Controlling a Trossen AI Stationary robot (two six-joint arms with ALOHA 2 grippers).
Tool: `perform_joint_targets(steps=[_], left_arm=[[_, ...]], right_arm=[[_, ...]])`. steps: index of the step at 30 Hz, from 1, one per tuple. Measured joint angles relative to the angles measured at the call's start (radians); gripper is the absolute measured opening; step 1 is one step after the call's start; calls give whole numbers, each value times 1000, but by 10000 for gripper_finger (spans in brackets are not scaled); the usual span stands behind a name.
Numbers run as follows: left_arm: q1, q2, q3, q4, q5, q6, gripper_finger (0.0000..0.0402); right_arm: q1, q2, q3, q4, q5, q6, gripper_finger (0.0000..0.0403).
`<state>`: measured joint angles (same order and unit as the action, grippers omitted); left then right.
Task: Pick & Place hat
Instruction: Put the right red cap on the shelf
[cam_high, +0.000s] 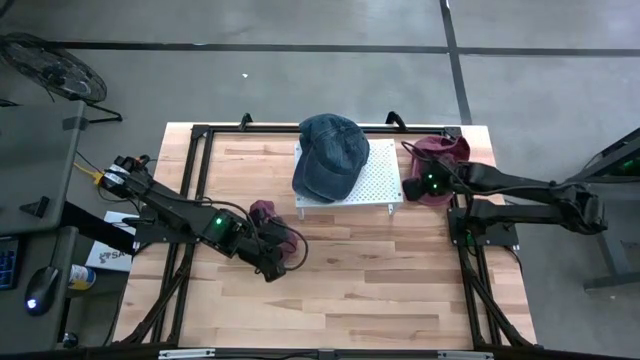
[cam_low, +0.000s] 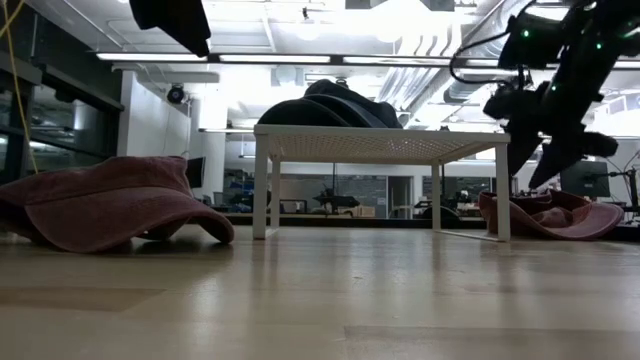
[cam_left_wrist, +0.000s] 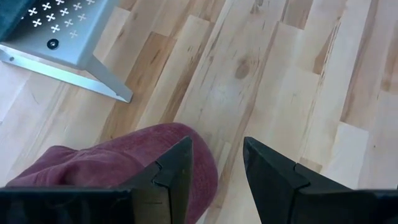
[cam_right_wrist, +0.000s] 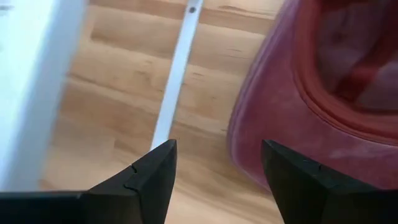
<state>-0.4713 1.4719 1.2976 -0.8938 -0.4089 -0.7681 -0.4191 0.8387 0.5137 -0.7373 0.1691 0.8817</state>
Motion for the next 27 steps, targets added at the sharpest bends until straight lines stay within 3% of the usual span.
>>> perform_joint_targets(steps=[14, 27], left_arm=[[0, 0, 0, -26, 1, 0, 140], [0, 0, 0, -30, -3, 0, 140]], right_arm=[[0, 12, -104, 140, 109, 63, 226], [0, 172, -105, 233, 148, 16, 226]])
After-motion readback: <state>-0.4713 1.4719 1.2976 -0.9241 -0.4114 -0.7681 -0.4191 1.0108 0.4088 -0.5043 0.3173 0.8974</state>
